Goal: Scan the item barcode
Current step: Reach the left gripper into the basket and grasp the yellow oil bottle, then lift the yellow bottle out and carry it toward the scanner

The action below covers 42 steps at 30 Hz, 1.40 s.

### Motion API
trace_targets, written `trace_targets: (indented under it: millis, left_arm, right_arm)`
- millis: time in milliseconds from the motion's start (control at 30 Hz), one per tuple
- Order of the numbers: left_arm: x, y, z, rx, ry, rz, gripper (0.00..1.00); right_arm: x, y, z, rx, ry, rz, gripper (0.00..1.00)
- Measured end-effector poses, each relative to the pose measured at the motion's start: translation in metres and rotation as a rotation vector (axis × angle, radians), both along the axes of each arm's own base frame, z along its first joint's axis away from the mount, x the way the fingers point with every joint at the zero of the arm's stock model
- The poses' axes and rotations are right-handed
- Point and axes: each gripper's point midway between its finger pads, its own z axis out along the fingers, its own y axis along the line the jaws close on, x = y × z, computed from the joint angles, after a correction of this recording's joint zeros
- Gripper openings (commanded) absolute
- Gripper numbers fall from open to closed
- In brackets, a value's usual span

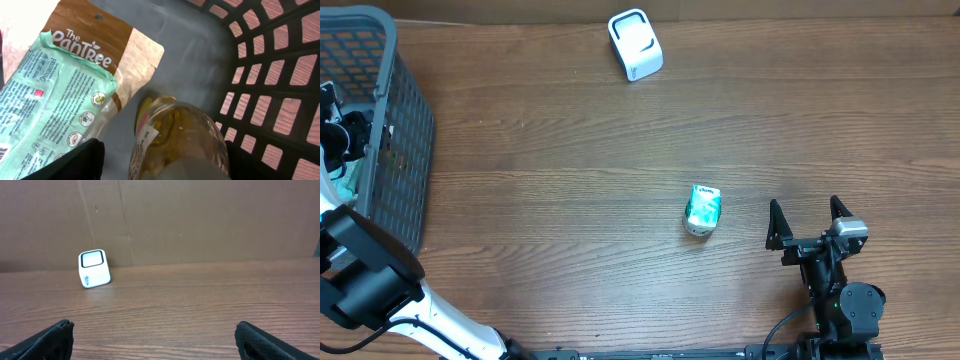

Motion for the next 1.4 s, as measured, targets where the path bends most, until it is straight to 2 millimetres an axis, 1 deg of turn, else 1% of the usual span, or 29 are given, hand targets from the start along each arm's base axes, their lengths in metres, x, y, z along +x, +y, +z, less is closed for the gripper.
trace_targets:
  millis: [233,367,467,600,800,967,1067,1133,1200,1233,1267,1333,1367,1400]
  left_arm:
    - [0.002,0.000,0.000,0.005,-0.006,-0.003,0.72]
    - [0.003,-0.005,-0.008,0.001,0.006,-0.012,0.72]
    - [0.004,-0.005,-0.010,0.010,0.005,-0.013,0.70]
    - [0.007,-0.004,-0.011,0.018,-0.004,-0.016,0.59]
    - [0.006,-0.005,-0.014,0.017,0.000,-0.019,0.47]
    - [0.004,-0.005,-0.014,0.020,0.009,-0.019,0.41]
    - [0.003,-0.005,-0.007,0.023,0.012,-0.016,0.41]
    - [0.005,-0.002,0.007,0.044,-0.014,-0.010,0.41]
    - [0.009,0.001,0.030,0.075,-0.059,-0.002,0.41]
    - [0.012,0.003,0.051,0.102,-0.099,0.004,0.41]
    - [0.012,0.003,0.064,0.119,-0.121,0.005,0.41]
    - [0.013,0.004,0.105,0.169,-0.197,0.018,0.41]
    - [0.011,0.003,0.137,0.206,-0.257,0.030,0.41]
    - [0.008,0.001,0.163,0.232,-0.305,0.042,0.41]
  right_arm:
    - [0.000,0.000,0.000,0.000,0.000,0.001,1.00]
    - [0.000,0.000,0.000,0.000,0.000,0.000,1.00]
    - [0.000,0.000,0.000,0.000,0.000,0.000,1.00]
    - [0.000,0.000,0.000,0.000,0.000,0.000,1.00]
    - [0.000,0.000,0.000,0.000,0.000,0.000,1.00]
    - [0.000,0.000,0.000,0.000,0.000,0.000,1.00]
    - [0.000,0.000,0.000,0.000,0.000,0.000,1.00]
    - [0.000,0.000,0.000,0.000,0.000,0.000,1.00]
    - [0.000,0.000,0.000,0.000,0.000,0.000,1.00]
    - [0.000,0.000,0.000,0.000,0.000,0.000,1.00]
    - [0.000,0.000,0.000,0.000,0.001,0.000,1.00]
    - [0.000,0.000,0.000,0.000,0.000,0.000,1.00]
    - [0.000,0.000,0.000,0.000,0.000,0.000,1.00]
    - [0.000,0.000,0.000,0.000,0.000,0.000,1.00]
